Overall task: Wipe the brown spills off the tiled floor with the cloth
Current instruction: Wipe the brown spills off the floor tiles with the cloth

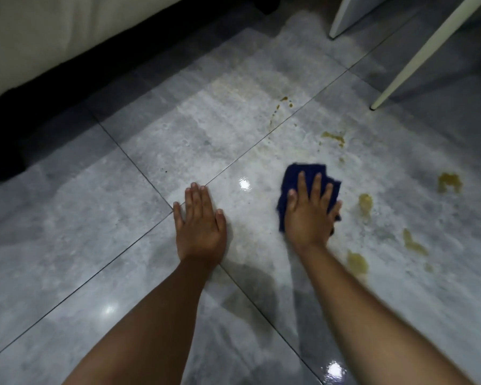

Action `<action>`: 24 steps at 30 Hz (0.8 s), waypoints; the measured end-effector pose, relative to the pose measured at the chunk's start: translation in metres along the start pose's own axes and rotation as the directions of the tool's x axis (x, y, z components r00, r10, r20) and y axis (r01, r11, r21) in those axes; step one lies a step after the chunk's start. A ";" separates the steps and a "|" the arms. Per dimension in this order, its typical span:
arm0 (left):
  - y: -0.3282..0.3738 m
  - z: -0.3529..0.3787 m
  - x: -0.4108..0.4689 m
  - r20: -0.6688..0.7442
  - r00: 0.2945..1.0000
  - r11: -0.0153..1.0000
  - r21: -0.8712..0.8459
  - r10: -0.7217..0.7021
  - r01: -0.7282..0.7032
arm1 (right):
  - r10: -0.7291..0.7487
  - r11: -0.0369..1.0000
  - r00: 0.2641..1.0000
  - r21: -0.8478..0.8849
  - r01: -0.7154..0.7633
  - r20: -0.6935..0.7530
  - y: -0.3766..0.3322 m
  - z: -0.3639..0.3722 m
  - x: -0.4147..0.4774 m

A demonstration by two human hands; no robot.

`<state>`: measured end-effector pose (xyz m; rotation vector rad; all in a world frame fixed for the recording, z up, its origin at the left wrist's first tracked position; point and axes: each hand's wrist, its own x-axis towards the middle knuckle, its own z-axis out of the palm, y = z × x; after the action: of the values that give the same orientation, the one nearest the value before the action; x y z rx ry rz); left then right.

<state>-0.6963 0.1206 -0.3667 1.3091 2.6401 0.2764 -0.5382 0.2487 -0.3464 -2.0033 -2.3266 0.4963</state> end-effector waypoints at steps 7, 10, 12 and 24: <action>0.002 -0.002 0.001 0.028 0.999 0.999 0.034 0.027 -0.028 | -0.196 0.978 0.977 -0.054 0.201 0.080 -0.003 0.008 -0.036; 0.025 -0.004 -0.003 0.042 0.968 0.969 0.009 0.248 -0.248 | -0.092 0.994 0.996 -0.052 0.093 0.022 0.036 -0.006 -0.005; 0.051 0.001 -0.001 0.046 0.938 0.939 -0.037 0.343 -0.342 | 0.017 0.999 1.000 -0.028 -0.017 -0.011 0.070 -0.014 -0.004; 0.153 0.042 -0.011 0.068 0.913 0.914 0.029 0.402 -0.404 | 0.087 0.996 0.996 -0.026 -0.088 -0.016 0.128 -0.027 -0.030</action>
<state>-0.5621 0.2067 -0.3686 1.8420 2.3148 0.2312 -0.4045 0.2409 -0.3484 -2.1210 -2.2570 0.4545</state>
